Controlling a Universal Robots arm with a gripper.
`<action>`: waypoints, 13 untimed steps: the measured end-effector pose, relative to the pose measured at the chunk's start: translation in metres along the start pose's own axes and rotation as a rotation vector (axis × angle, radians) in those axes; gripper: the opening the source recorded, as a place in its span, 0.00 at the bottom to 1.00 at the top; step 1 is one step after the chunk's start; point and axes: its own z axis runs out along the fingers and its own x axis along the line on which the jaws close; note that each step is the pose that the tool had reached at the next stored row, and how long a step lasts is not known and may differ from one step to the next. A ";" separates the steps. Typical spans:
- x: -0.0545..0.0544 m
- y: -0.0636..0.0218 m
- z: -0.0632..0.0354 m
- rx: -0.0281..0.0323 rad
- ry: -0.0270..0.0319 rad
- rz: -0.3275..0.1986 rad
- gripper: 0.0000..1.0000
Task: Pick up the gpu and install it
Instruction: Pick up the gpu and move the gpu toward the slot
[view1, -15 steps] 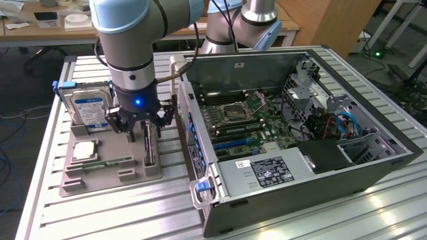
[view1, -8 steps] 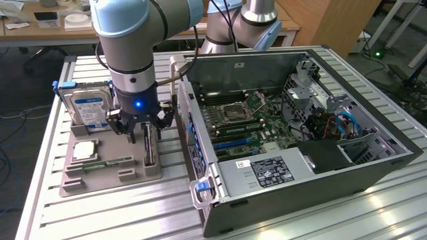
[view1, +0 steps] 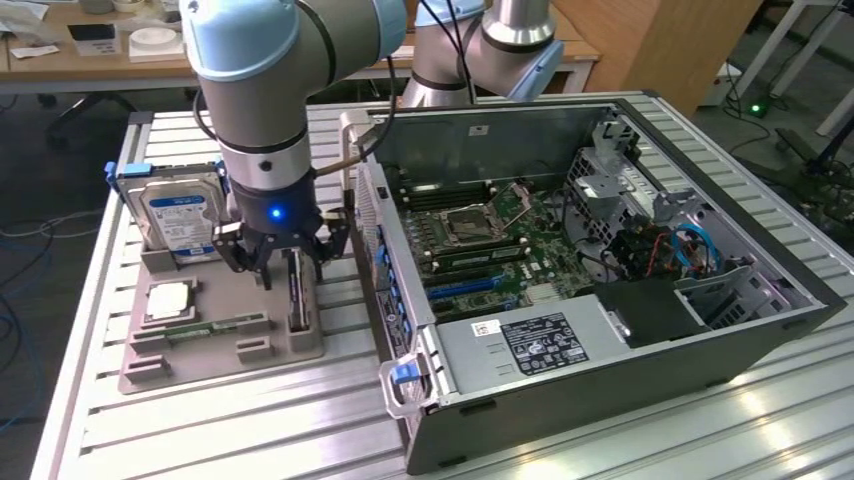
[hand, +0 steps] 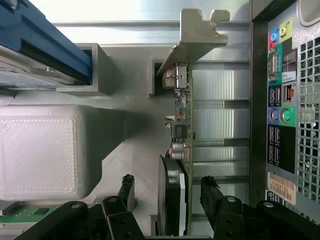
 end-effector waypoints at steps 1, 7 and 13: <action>0.000 0.0000 0.0001 0.0000 -0.0001 0.002 0.65; -0.001 0.0000 0.0003 -0.0001 -0.0003 0.004 0.57; -0.001 0.0000 0.0003 -0.0001 -0.0003 0.004 0.43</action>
